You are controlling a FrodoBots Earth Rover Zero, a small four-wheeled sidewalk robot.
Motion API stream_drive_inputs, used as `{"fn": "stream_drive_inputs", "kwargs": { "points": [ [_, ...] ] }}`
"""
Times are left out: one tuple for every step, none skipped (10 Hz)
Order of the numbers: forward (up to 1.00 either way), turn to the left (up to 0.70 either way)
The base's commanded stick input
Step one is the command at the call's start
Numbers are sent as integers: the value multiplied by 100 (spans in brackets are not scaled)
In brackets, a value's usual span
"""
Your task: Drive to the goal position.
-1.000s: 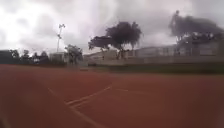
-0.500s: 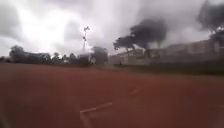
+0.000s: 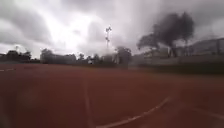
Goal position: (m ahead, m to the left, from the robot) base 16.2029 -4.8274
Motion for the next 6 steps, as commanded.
{"fn": "stream_drive_inputs", "kwargs": {
  "points": [
    [100,0],
    [100,0],
    [100,0],
    [100,0],
    [100,0],
    [100,0]
  ]
}}
